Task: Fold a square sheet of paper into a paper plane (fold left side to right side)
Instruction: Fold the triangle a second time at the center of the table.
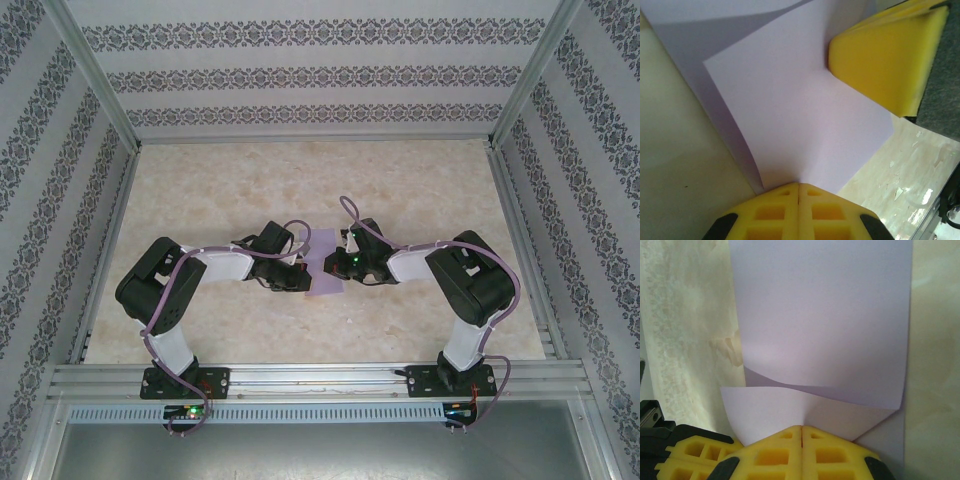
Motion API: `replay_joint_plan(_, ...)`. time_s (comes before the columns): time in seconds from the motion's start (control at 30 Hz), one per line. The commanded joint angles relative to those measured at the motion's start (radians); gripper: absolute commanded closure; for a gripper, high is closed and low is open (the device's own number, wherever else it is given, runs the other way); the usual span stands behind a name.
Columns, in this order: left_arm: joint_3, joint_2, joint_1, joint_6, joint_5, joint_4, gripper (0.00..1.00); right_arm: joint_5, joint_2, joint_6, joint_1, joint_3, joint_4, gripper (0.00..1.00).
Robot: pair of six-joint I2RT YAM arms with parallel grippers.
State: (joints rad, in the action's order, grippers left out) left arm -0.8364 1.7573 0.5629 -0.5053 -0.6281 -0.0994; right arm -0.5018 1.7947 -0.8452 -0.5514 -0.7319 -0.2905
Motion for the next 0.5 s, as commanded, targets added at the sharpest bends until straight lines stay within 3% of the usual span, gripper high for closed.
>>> replay_joint_plan(0.0,-0.014,-0.021,0.017,-0.019,0.033,-0.088,0.95,0.063,0.045,0.040,0.023,0.006,0.113,1.00)
replay_joint_plan(0.47,-0.040,-0.055,0.019,-0.083,-0.075,-0.011,0.95,0.109,0.069,0.061,-0.003,-0.024,0.176,1.00)
